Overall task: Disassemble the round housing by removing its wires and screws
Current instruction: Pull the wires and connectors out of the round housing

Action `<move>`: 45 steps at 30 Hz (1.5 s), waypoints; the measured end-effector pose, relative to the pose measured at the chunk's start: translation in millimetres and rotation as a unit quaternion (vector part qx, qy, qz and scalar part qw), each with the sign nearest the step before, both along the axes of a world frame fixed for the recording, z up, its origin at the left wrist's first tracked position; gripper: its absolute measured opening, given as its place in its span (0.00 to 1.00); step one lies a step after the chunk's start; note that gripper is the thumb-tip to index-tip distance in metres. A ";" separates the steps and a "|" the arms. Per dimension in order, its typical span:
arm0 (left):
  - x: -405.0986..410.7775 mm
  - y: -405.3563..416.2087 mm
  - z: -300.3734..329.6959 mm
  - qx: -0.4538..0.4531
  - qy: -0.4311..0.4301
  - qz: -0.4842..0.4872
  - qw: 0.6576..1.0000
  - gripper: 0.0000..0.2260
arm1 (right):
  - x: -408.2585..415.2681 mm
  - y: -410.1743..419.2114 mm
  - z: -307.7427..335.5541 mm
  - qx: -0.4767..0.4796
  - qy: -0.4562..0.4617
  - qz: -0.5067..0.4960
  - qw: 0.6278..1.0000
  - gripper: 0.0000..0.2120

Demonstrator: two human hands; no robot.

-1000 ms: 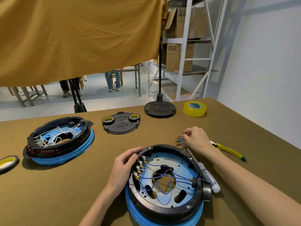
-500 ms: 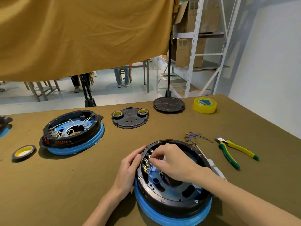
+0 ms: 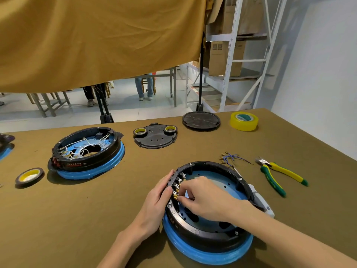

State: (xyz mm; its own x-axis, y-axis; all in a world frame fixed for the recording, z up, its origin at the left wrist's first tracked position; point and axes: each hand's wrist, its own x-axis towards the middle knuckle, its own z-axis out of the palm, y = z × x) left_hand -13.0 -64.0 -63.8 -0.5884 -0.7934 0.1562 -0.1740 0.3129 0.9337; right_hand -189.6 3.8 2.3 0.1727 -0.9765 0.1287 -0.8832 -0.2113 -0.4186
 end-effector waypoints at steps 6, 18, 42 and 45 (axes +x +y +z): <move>0.9 -3.3 -2.2 0.008 -0.005 0.004 1.000 0.26 | -1.4 1.5 -4.8 0.020 -0.016 0.009 1.000 0.06; 1.2 -3.5 -2.9 -0.004 -0.017 0.009 1.000 0.26 | 1.2 -2.1 -7.6 0.006 -0.019 0.001 1.000 0.06; 1.9 -0.7 1.3 -0.009 -0.023 -0.003 1.000 0.25 | -3.7 -2.0 -11.5 0.002 -0.050 0.021 0.999 0.09; 1.3 -0.1 2.5 -0.014 -0.027 -0.002 1.000 0.26 | -4.6 -0.8 -10.5 0.008 -0.056 0.018 0.998 0.09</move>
